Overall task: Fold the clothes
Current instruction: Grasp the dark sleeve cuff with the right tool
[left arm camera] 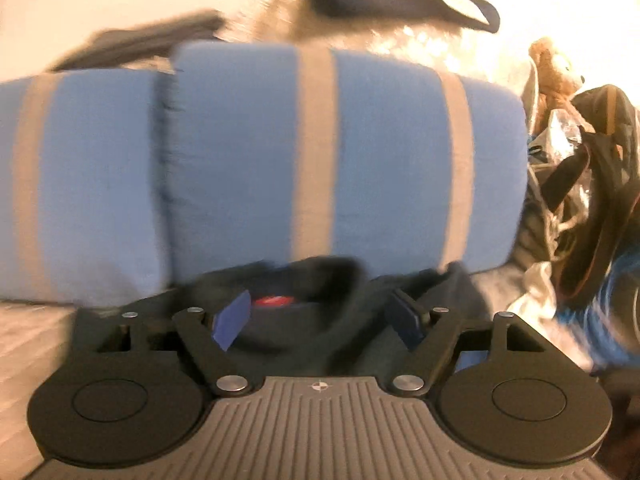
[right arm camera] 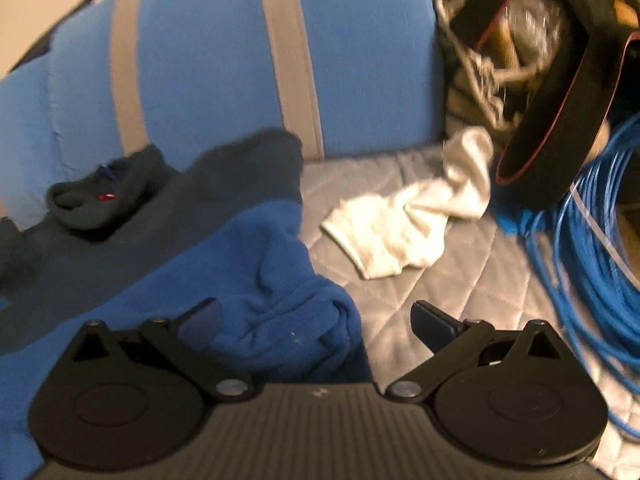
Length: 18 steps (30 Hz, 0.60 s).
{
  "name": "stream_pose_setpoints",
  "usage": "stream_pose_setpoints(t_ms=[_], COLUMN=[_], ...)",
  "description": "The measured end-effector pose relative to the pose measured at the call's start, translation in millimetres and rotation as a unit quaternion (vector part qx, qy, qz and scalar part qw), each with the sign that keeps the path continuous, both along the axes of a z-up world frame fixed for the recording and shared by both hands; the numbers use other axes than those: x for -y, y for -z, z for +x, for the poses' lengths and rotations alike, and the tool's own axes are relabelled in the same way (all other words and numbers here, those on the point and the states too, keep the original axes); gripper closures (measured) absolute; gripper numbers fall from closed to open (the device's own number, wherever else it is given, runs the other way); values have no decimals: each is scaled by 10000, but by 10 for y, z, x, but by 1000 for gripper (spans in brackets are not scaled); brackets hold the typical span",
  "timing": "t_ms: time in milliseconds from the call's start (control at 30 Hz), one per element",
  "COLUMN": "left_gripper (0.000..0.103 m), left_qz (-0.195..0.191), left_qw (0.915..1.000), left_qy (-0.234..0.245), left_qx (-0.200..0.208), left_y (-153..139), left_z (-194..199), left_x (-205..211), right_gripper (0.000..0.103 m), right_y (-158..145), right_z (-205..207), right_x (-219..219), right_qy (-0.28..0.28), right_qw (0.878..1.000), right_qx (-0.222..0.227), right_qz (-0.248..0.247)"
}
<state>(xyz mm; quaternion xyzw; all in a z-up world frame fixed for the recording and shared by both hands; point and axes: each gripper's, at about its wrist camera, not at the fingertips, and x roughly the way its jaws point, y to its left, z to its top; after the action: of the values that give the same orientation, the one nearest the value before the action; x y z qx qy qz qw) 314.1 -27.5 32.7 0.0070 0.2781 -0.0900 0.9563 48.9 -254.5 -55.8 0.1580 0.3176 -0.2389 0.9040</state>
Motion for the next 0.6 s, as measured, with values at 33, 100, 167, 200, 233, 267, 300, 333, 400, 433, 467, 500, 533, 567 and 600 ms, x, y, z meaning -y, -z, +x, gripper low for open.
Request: stream_pose_setpoints(t_ms=[33, 100, 167, 200, 233, 267, 300, 333, 400, 433, 467, 500, 533, 567, 600], left_gripper=[27, 27, 27, 27, 27, 27, 27, 27, 27, 27, 27, 27, 27, 27, 27], left_qz=[-10, -105, -245, -298, -294, -275, -270, -275, -363, -459, -542, -592, -626, -614, -612], left_qw=[9999, 9992, 9970, 9954, 9935, 9915, 9895, 9873, 9826, 9808, 9790, 9769, 9747, 9724, 9699], left_qy=[-108, -350, -607, -735, -859, -971, -1058, -1138, -1242, -1237, -1208, -1169, -1142, -1145, -1122], left_qx=[-19, -177, -406, -532, -688, -826, -951, -1077, -1329, -1433, -1548, -1686, -1819, -1940, -2071], left_y=[-7, 16, 61, 89, 130, 159, 190, 220, 271, 297, 328, 361, 396, 435, 484], left_z=[-161, -435, -680, -802, -905, -967, -1058, -1143, -1271, -1335, -1396, -1453, -1515, -1584, -1630], left_x=[-138, -408, -675, -808, -924, -994, -1082, -1162, -1269, -1311, -1346, -1371, -1395, -1414, -1413], right_gripper=[0, 0, 0, 0, 0, 0, 0, 0, 0, 0, 0, 0, 0, 0, 0], right_y=[-16, -40, -50, -54, -59, -64, -70, -69, -64, -61, -58, -50, -40, -24, 0], right_z=[-62, -192, -360, -447, -534, -621, -708, -783, -925, -996, -1067, -1112, -1148, -1160, -1168], right_x=[-42, -121, -161, -179, -192, -204, -216, -224, -235, -241, -247, -253, -259, -263, -266], right_qy=[-38, -104, -102, -97, -90, -83, -76, -64, -34, -19, -4, 6, 14, -50, -138], right_qw=[10000, 9999, 9999, 9998, 9996, 9992, 9986, 9979, 9961, 9950, 9938, 9922, 9905, 9888, 9875], right_qx=[3, -30, -57, -68, -71, -72, -72, -74, -80, -83, -85, -119, -164, -242, -343], right_qz=[-57, -125, 34, 127, 248, 379, 509, 633, 873, 993, 1113, 1238, 1364, 1471, 1532])
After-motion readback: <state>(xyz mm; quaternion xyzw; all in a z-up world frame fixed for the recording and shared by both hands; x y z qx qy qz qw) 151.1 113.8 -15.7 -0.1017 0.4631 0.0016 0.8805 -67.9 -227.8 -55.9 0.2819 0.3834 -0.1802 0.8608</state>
